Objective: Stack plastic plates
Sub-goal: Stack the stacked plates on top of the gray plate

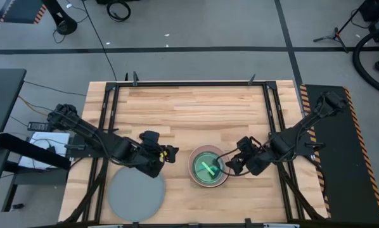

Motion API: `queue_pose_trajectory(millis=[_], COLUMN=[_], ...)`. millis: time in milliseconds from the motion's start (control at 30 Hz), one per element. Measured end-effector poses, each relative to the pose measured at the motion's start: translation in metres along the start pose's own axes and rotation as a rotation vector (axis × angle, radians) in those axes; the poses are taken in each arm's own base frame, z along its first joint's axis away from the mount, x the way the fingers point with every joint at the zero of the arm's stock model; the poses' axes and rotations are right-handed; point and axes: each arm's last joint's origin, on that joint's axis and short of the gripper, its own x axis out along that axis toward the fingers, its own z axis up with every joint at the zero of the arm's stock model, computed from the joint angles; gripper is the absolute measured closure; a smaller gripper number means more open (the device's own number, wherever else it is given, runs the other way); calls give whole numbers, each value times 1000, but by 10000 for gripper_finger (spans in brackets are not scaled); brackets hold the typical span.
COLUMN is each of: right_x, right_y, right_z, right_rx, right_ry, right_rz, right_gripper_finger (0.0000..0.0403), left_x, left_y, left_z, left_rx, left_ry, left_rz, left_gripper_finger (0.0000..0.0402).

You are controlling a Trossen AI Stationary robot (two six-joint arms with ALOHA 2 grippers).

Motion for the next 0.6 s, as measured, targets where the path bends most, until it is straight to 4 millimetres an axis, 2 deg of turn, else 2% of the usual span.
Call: queue_pose_trajectory(millis=[267,600], right_x=[12,14], right_y=[0,3], right_z=[-10,-15], right_rx=[4,-4], right_ry=[8,5], right_rz=[-46,-22], right_gripper_finger=[23,23], left_x=[23,25], left_y=[4,8], left_z=[-25,-32], left_rx=[24,62], left_ry=[51,98], left_rz=[73,114], left_gripper_finger=[45,45])
